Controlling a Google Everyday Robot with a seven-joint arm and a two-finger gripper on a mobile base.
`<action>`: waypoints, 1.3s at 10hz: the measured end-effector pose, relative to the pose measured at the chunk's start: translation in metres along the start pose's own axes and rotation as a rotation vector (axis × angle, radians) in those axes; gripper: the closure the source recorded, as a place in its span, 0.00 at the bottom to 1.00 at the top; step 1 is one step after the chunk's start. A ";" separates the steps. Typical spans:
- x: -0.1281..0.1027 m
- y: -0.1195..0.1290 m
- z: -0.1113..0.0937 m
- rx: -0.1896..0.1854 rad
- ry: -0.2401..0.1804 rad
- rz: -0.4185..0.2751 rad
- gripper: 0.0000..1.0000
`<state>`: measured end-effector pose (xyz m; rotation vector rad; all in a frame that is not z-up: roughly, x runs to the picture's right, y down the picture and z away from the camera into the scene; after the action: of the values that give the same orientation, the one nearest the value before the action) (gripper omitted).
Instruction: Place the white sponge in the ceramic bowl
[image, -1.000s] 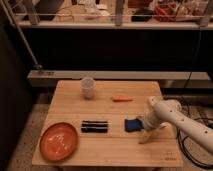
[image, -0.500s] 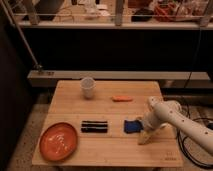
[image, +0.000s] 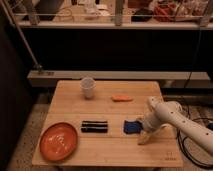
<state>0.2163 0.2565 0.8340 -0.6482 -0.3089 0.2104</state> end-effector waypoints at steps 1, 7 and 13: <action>-0.002 -0.001 -0.002 0.001 -0.003 0.001 0.67; -0.003 0.002 -0.009 -0.004 0.009 -0.017 0.97; -0.031 0.013 -0.039 0.014 0.011 -0.073 1.00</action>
<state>0.1995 0.2359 0.7896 -0.6234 -0.3200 0.1395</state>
